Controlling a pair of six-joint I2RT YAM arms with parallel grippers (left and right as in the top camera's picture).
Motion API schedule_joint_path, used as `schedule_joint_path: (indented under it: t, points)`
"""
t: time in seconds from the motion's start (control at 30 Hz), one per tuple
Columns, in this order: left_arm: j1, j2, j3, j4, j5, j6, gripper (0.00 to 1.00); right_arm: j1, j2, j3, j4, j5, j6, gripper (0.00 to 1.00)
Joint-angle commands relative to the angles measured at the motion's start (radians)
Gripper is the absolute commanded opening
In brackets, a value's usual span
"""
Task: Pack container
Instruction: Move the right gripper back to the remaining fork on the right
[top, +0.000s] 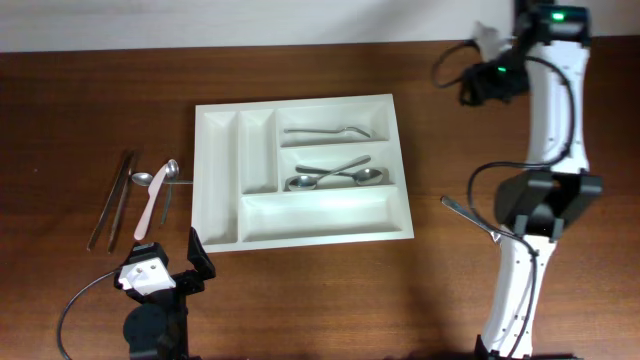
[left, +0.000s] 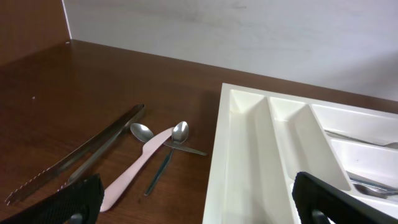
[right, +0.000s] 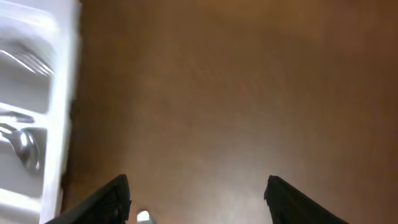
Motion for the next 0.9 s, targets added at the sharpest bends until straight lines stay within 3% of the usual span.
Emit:
schedule_joint_path:
  t: [0.0, 0.2, 0.57, 0.87]
  points:
    - [0.006, -0.008, -0.005, 0.001, 0.011, 0.02, 0.99, -0.055, -0.036, 0.008, -0.028, -0.037, 0.088, 0.67]
    - [0.006, -0.008, -0.005, 0.001, 0.011, 0.02, 0.99, -0.117, -0.035, 0.005, -0.077, -0.046, 0.091, 0.61]
    - [0.006, -0.008, -0.005, 0.001, 0.011, 0.02, 0.99, -0.117, -0.036, -0.037, -0.073, 0.006, 0.09, 0.61]
    - [0.006, -0.008, -0.005, 0.0, 0.011, 0.02, 0.99, -0.115, -0.198, -0.414, 0.066, 0.014, 0.079, 0.62]
